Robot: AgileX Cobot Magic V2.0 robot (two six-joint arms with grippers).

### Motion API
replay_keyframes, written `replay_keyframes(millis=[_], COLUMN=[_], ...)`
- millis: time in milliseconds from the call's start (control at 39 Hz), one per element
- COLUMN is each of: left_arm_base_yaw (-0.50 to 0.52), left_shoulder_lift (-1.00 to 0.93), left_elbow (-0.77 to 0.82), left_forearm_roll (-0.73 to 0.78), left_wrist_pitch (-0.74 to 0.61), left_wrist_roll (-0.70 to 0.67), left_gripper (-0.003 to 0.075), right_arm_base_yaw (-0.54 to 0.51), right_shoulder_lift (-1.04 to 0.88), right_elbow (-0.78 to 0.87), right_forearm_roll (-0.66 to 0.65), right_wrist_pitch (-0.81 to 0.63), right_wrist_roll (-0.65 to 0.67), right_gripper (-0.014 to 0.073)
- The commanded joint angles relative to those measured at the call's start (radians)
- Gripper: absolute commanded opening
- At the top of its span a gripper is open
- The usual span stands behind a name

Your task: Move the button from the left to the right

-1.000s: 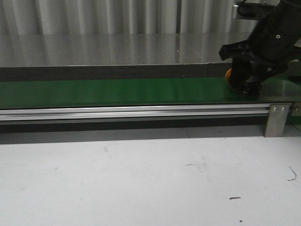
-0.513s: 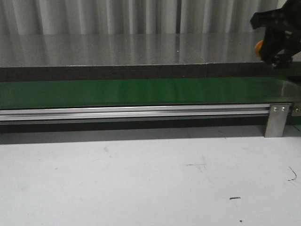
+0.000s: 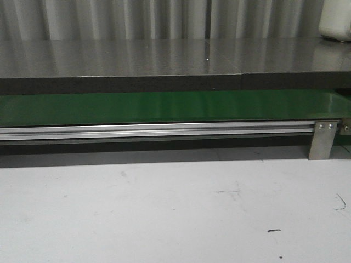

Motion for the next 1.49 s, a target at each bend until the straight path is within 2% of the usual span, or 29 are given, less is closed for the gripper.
replay_keyframes(millis=[0,256,359,436,538,590,718,821,897,1051,1231,1333,1462], left_arm_base_yaw=[-0.008,-0.008,-0.008,-0.008,-0.008,-0.008,-0.008,-0.008,-0.008,-0.008,-0.008,-0.008,-0.008], left_shoulder_lift=[0.011,0.011,0.011,0.011,0.011,0.011,0.011,0.011,0.011,0.011,0.011,0.011,0.011], left_elbow=[-0.024,-0.024,-0.024,-0.024,-0.024,-0.024,-0.024,-0.024,-0.024,-0.024,-0.024,-0.024,-0.024], left_forearm_roll=[-0.015,-0.015,-0.015,-0.015,-0.015,-0.015,-0.015,-0.015,-0.015,-0.015,-0.015,-0.015,-0.015], left_wrist_pitch=[-0.074,-0.074,-0.074,-0.074,-0.074,-0.074,-0.074,-0.074,-0.074,-0.074,-0.074,-0.074,-0.074], left_wrist_roll=[-0.006,-0.006,-0.006,-0.006,-0.006,-0.006,-0.006,-0.006,-0.006,-0.006,-0.006,-0.006,-0.006], left_gripper=[-0.0021,-0.0021,-0.0021,-0.0021,-0.0021,-0.0021,-0.0021,-0.0021,-0.0021,-0.0021,-0.0021,-0.0021,-0.0021], right_arm_base_yaw=[-0.025,-0.042,-0.042,-0.042,-0.022,0.001,0.081,0.184,0.249,0.367,0.506,0.549,0.556], right_shoulder_lift=[-0.008,0.029,0.009,-0.023,-0.095,-0.133,-0.229,-0.287,-0.321,-0.404,-0.576,-0.683,-0.848], right_elbow=[-0.035,-0.035,-0.036,-0.037,-0.037,-0.037,-0.037,-0.037,-0.033,-0.006,0.180,0.310,0.447], right_forearm_roll=[-0.011,-0.030,-0.035,-0.035,-0.035,-0.035,-0.034,-0.034,-0.034,-0.034,-0.035,-0.035,-0.035], right_wrist_pitch=[-0.050,-0.049,-0.048,-0.048,-0.045,-0.041,-0.016,0.012,0.006,-0.015,-0.145,-0.220,-0.246], right_wrist_roll=[-0.002,-0.002,-0.002,-0.002,-0.002,-0.002,-0.002,-0.002,-0.002,-0.002,-0.017,-0.020,-0.020], right_gripper=[0.0225,0.0503,0.0547,0.0542,0.0503,0.0454,0.0223,0.0018,-0.0074,-0.0069,-0.0069,-0.0069,-0.0069])
